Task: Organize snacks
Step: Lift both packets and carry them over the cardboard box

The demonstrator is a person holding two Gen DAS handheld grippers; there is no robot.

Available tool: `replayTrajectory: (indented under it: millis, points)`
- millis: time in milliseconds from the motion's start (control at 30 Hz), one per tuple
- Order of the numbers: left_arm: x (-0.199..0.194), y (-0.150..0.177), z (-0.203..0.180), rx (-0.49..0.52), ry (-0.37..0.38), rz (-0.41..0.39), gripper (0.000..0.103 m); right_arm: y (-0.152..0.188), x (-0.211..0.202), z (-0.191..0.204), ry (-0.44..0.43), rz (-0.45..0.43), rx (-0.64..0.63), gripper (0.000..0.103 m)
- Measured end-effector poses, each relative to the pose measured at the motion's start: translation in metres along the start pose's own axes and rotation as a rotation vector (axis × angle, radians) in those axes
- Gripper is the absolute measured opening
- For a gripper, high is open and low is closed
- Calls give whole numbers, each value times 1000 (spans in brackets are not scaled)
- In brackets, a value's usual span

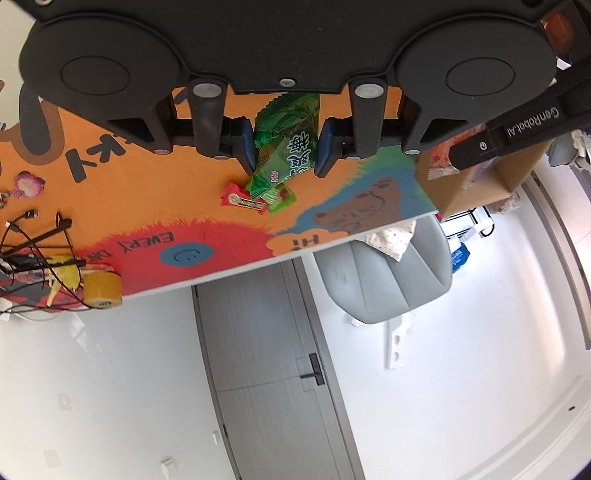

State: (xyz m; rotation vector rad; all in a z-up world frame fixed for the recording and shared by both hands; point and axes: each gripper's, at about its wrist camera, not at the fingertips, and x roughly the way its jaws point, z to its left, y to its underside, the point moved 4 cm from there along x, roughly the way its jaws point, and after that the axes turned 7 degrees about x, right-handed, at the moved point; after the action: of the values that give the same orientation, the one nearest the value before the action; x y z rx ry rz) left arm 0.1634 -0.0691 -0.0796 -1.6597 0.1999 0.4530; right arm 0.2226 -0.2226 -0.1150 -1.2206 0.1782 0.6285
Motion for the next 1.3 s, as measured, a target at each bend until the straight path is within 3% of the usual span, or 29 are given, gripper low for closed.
replayTrajectory:
  millis: [733, 1300]
  points:
    - [-27, -24, 106, -118, -194, -75, 10, 7, -5, 84, -131, -18, -92, 35]
    - [11, -21, 161, -213, -198, 3, 14, 9, 40, 137, -167, 25, -129, 35]
